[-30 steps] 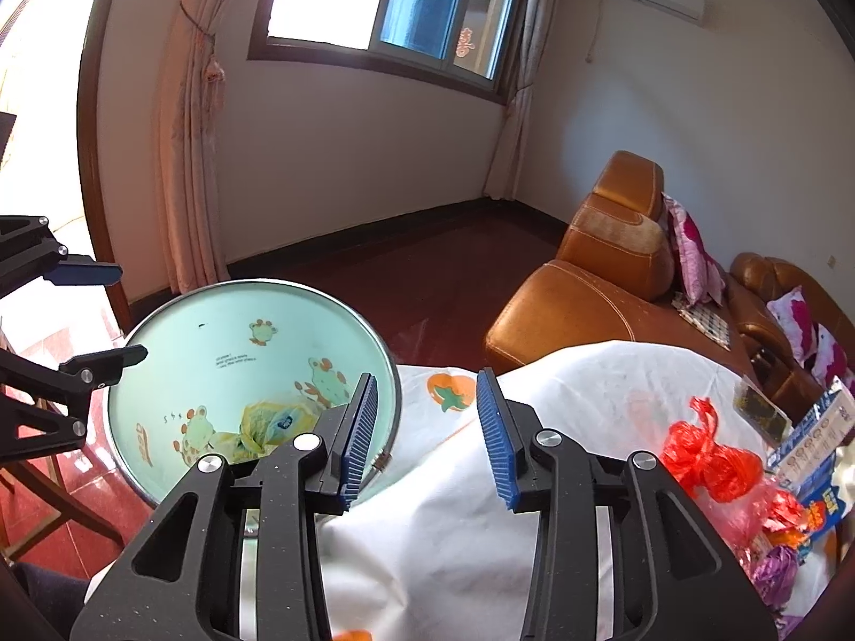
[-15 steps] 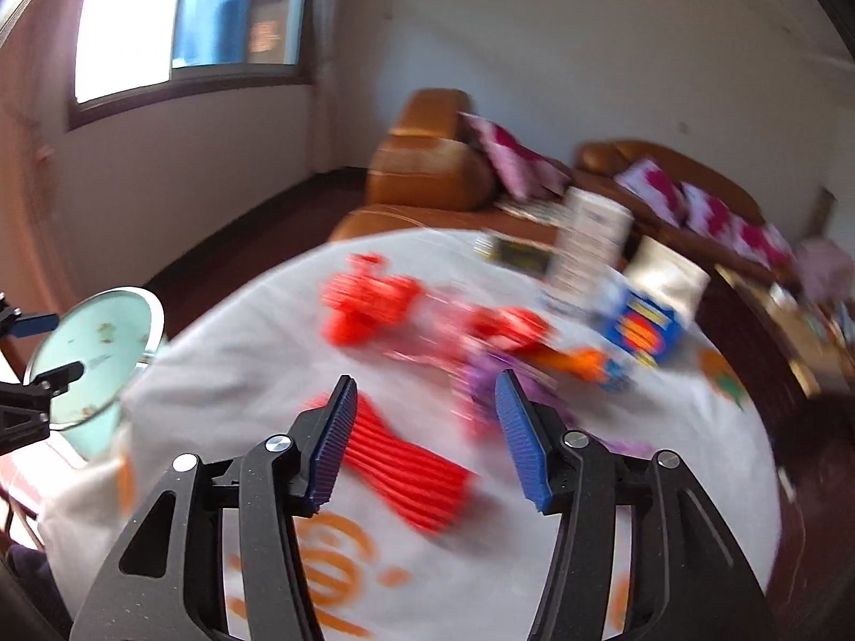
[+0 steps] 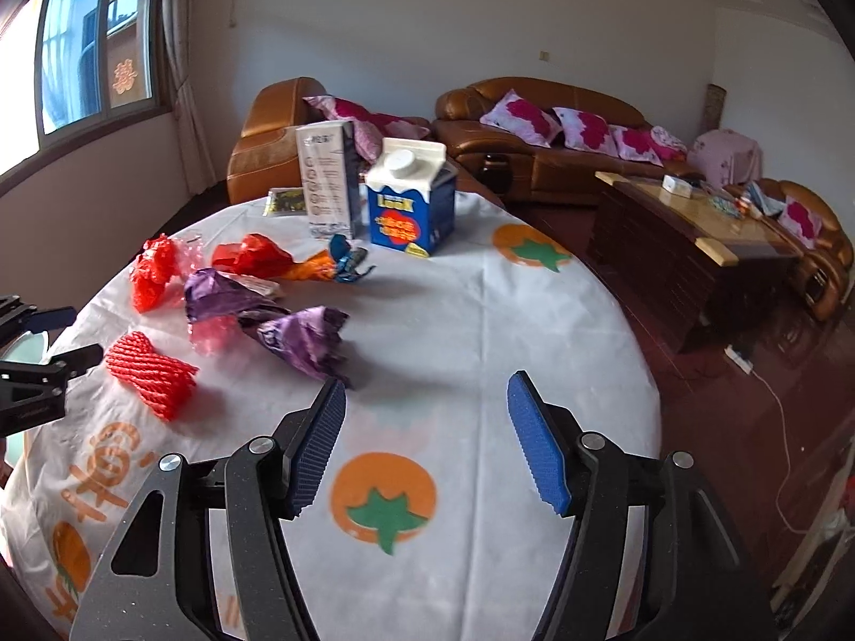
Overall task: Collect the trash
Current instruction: 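Move both open tools back to the red mesh and purple wrappers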
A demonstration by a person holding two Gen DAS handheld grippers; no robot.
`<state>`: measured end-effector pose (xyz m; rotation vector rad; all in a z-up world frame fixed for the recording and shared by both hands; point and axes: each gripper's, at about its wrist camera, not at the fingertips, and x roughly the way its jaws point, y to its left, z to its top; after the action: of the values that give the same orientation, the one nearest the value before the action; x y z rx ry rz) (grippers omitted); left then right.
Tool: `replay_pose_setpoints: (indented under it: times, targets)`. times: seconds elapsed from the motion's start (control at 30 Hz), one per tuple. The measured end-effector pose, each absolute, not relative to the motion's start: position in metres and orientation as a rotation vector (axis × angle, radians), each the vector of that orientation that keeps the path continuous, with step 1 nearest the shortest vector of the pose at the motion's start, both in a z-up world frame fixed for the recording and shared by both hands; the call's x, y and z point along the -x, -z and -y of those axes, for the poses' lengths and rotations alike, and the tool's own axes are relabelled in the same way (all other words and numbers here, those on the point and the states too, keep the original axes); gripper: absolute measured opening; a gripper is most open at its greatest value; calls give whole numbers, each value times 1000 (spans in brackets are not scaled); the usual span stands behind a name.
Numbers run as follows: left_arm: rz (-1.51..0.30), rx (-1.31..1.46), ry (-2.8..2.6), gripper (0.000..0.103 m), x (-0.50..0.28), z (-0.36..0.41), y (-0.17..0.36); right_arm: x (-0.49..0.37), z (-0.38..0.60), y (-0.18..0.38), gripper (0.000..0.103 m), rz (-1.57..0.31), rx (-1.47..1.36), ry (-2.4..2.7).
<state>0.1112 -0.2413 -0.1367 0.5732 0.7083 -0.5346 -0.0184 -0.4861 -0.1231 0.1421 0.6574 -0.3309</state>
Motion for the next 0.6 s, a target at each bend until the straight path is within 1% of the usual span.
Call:
replay_pose_setpoints:
  times: [0.13,0.2,0.27,0.33,0.4,0.43,0.47,0.5,0.57,0.6]
  targets:
    - [-751,-575,565,54,-117,255,149,18,500,131,63,-665,-172,342]
    - [-764,-583,573,49,-118,260,156,19,504,133,63,-665,-186,344]
    - [-770,-577,593,36,-118,263,158,19,504,135,63,-667,-191,340]
    - [-776,-574,611,31,-117,264,158,17,502,137,63,-671,-191,335]
    - [-771,-576,619,29,-116,267,159,15,500,141,63,-681,-195,326]
    - [-769,-577,626,24,-116,268,160,15,498,141,63,-684,-195,323]
    - [-770,-569,642,16,-116,269,161,14,497,142,63,-686,-193,320]
    - [-769,-566,650,15,-115,270,162,14,495,143,63,-688,-192,317]
    - [-762,-578,661,3,-112,271,163,13,493,143,63,-689,-190,313]
    - [-762,-581,663,0,-110,271,163,13,492,143,63,-689,-192,311]
